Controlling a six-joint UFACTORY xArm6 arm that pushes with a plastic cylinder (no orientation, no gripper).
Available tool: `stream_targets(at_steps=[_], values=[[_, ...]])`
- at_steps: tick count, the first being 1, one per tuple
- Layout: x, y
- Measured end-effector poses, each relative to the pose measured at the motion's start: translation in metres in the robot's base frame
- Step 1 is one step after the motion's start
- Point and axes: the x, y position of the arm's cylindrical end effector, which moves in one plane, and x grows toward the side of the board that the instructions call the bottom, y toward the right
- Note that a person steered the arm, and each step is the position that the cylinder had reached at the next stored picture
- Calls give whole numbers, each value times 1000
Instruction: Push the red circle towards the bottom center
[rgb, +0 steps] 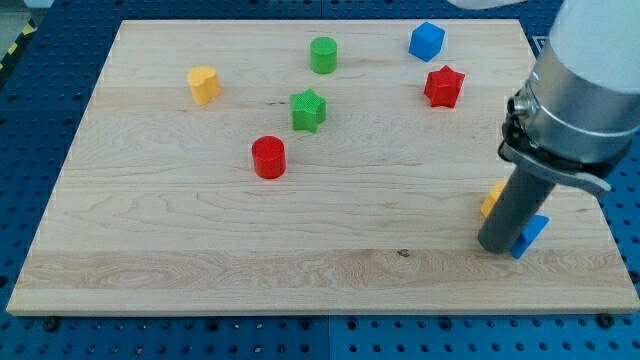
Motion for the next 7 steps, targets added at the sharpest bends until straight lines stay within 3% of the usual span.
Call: stream_targets(at_steps=[2, 3, 5, 7], values=[[30, -91], [20, -142], [-59, -169], [-54, -265]])
